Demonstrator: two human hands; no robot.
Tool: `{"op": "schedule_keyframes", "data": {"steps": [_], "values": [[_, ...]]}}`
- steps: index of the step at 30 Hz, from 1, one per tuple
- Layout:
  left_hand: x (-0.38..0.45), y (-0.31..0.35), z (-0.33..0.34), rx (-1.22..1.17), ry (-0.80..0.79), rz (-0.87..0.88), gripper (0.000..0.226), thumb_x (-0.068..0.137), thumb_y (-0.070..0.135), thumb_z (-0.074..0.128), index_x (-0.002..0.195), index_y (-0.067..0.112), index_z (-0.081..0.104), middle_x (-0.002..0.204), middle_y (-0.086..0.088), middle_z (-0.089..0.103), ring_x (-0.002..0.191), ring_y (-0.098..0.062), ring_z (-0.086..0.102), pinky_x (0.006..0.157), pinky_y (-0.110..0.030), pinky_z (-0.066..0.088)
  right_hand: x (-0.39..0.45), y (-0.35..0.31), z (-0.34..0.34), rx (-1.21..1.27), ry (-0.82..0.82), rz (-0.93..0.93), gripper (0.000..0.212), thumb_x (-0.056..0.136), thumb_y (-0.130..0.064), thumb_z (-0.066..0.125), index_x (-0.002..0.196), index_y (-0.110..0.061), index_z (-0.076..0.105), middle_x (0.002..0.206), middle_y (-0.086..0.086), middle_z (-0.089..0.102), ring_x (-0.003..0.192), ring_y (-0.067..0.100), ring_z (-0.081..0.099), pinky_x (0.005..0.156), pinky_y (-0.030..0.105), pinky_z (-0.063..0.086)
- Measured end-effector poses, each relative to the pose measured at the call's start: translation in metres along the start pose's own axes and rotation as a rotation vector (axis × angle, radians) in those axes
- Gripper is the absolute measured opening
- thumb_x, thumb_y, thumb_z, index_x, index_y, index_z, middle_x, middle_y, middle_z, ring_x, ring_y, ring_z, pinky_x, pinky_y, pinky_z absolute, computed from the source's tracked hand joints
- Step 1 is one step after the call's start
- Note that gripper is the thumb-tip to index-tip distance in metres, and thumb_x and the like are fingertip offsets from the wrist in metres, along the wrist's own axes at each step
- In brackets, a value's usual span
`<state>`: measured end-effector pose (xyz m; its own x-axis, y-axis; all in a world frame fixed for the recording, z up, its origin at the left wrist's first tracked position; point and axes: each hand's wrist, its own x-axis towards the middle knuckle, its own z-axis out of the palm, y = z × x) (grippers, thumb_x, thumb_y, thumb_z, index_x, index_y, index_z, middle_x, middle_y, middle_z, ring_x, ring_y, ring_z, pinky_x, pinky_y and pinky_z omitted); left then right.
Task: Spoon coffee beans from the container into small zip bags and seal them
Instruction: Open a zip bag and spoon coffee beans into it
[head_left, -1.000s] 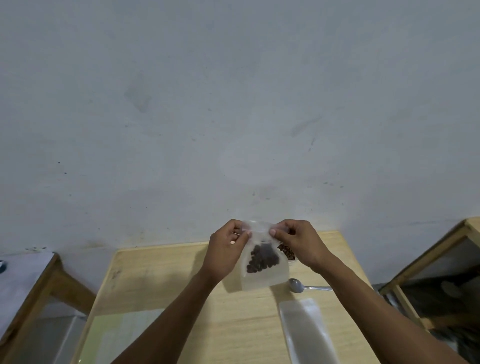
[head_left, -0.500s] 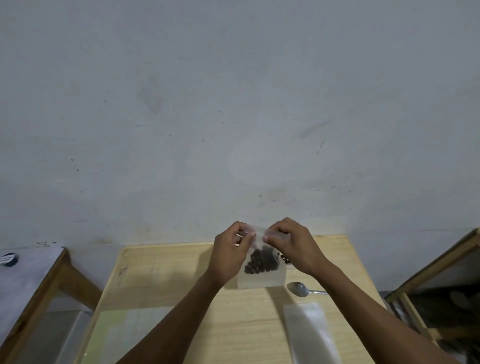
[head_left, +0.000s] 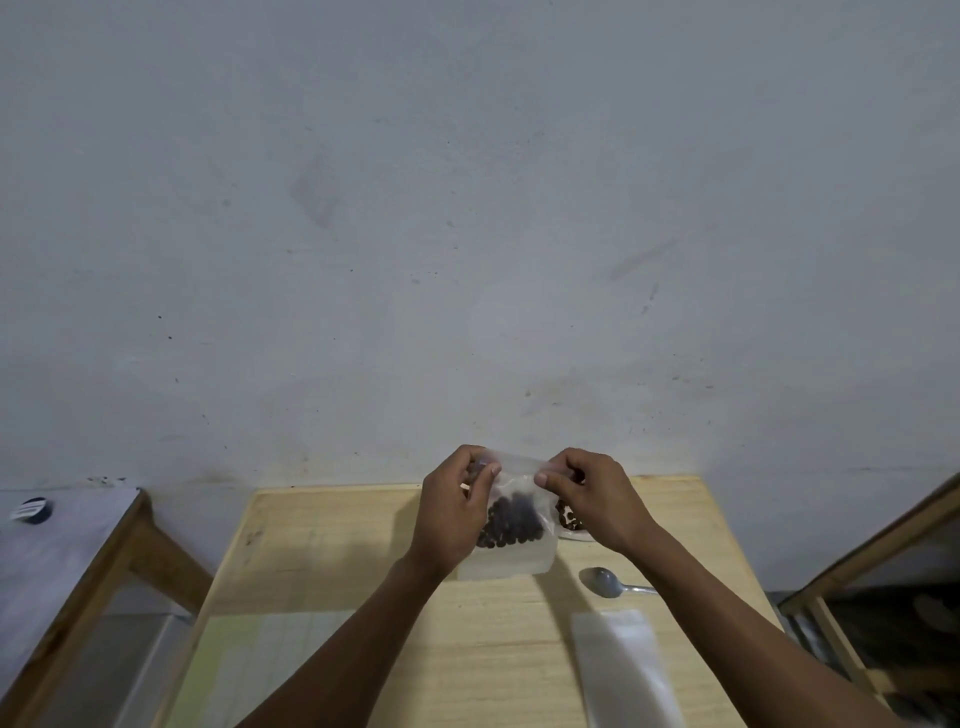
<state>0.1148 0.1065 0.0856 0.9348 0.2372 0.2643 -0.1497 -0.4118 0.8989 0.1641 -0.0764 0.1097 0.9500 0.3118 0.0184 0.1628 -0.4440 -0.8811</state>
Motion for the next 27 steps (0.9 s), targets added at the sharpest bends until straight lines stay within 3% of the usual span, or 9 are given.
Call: {"op": "schedule_keyframes", "data": {"steps": [3,7,10,12,16,20,24,27], "values": [[-0.004,-0.002,0.001,-0.013,0.029,0.0,0.01,0.099,0.014,0.055,0.093,0.021,0.059,0.08,0.009,0.065,0.072,-0.005,0.063,0.064,-0.018,0.05,-0.002,-0.001,0.003,-0.019,0.021,-0.033,0.014,0.088,-0.017,0.07,0.075,-0.016,0.067,0.069,-0.002,0.066,0.06,0.01,0.054,0.058,0.022,0.041],[-0.005,-0.011,-0.003,-0.032,0.015,-0.022,0.011,0.1,0.016,0.053,0.093,0.025,0.057,0.078,0.005,0.064,0.068,-0.017,0.065,0.06,-0.036,0.053,-0.006,-0.003,0.001,0.038,-0.123,-0.08,0.018,0.09,-0.015,0.069,0.073,-0.021,0.064,0.061,-0.015,0.057,0.056,0.004,0.047,0.057,0.021,0.038],[-0.005,-0.014,-0.009,0.01,0.008,0.015,0.012,0.099,0.015,0.054,0.092,0.023,0.057,0.079,0.008,0.064,0.07,-0.011,0.063,0.063,-0.029,0.052,-0.006,-0.004,0.002,0.175,-0.12,-0.022,0.012,0.089,-0.016,0.071,0.079,-0.01,0.067,0.061,-0.007,0.053,0.056,0.011,0.045,0.054,0.021,0.038],[-0.006,-0.012,-0.011,-0.027,0.041,0.02,0.011,0.1,0.014,0.053,0.091,0.02,0.057,0.078,0.008,0.062,0.07,-0.012,0.061,0.063,-0.034,0.051,-0.007,-0.005,0.005,0.29,-0.067,0.039,0.015,0.088,-0.015,0.072,0.084,-0.001,0.068,0.064,0.003,0.05,0.056,0.012,0.046,0.053,0.02,0.041],[-0.011,-0.016,-0.013,-0.019,0.088,0.049,0.007,0.101,0.02,0.05,0.096,0.02,0.054,0.077,0.008,0.06,0.07,-0.013,0.059,0.064,-0.039,0.052,-0.007,-0.005,0.01,0.355,-0.057,0.159,0.017,0.092,-0.018,0.068,0.081,-0.005,0.068,0.063,0.002,0.06,0.054,0.01,0.05,0.051,0.019,0.042],[-0.02,-0.019,-0.007,0.042,0.157,0.034,0.018,0.101,0.04,0.04,0.105,0.025,0.048,0.078,0.005,0.063,0.067,-0.01,0.065,0.054,-0.044,0.056,-0.01,-0.005,0.021,0.411,-0.049,0.201,0.022,0.097,-0.017,0.059,0.079,-0.007,0.064,0.065,0.0,0.065,0.059,0.009,0.056,0.059,0.021,0.045],[-0.018,-0.02,-0.011,0.122,0.215,0.058,0.016,0.101,0.035,0.042,0.106,0.022,0.049,0.077,0.007,0.063,0.068,-0.007,0.066,0.052,-0.041,0.057,-0.009,-0.006,0.024,0.577,-0.073,0.231,0.018,0.097,-0.016,0.059,0.084,-0.004,0.063,0.073,0.006,0.062,0.062,0.01,0.055,0.058,0.018,0.046],[-0.015,-0.022,-0.014,0.126,0.246,0.057,0.015,0.101,0.036,0.042,0.106,0.023,0.048,0.077,0.008,0.064,0.067,-0.007,0.066,0.05,-0.039,0.057,-0.009,-0.004,0.022,0.626,-0.184,0.295,0.018,0.092,-0.022,0.067,0.096,-0.005,0.067,0.081,0.006,0.066,0.071,0.014,0.062,0.07,0.03,0.052]]}}
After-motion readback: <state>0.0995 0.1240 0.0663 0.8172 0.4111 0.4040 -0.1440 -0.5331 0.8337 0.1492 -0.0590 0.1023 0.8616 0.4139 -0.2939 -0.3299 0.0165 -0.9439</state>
